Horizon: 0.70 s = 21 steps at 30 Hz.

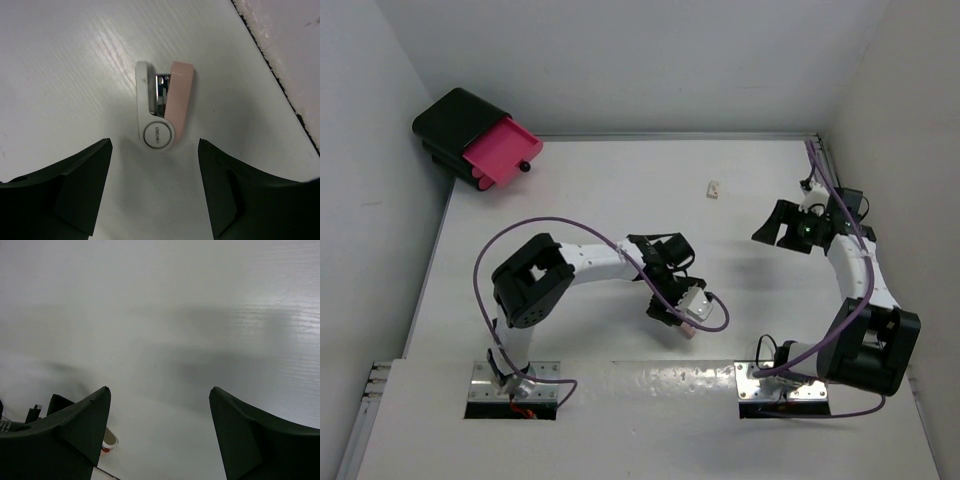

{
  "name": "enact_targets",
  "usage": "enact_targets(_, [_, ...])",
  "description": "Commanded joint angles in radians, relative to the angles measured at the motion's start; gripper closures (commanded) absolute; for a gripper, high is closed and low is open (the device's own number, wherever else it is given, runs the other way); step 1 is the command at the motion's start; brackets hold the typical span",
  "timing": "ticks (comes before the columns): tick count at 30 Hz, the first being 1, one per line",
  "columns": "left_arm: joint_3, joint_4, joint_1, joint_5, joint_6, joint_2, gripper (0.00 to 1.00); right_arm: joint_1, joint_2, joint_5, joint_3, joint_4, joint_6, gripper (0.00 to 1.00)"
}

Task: Sort the stationery into containers
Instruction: Grab a piece of stationery with the left arm

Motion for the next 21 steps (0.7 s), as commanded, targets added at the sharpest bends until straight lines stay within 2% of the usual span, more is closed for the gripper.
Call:
enact_targets(1, [0.005, 0.112, -0.028, -0.005, -0.036, 0.026, 0.25, -0.005, -0.035, -0.03, -0.018, 0.018, -0.012, 0.21])
enact_targets(8, [0.008, 0.189, -0.074, -0.014, -0.07, 0.072, 0.26, -0.009, -0.035, -0.038, -0.024, 0.016, -0.01, 0.21])
enact_targets(11, [-0.009, 0.201, -0.086, -0.004, -0.079, 0.087, 0.31, -0.014, -0.035, -0.035, -0.027, 0.016, -0.018, 0.21])
enact_targets(15, [-0.035, 0.224, -0.089, 0.0, -0.102, 0.098, 0.47, -0.023, -0.035, -0.035, -0.039, 0.023, -0.015, 0.22])
enact_targets(18, [-0.067, 0.243, -0.08, -0.022, -0.118, 0.081, 0.63, -0.024, -0.035, -0.032, -0.047, 0.029, -0.015, 0.22])
enact_targets(21, [-0.086, 0.243, -0.031, -0.023, -0.161, 0.057, 0.71, -0.023, -0.019, -0.035, -0.046, 0.05, 0.001, 0.22])
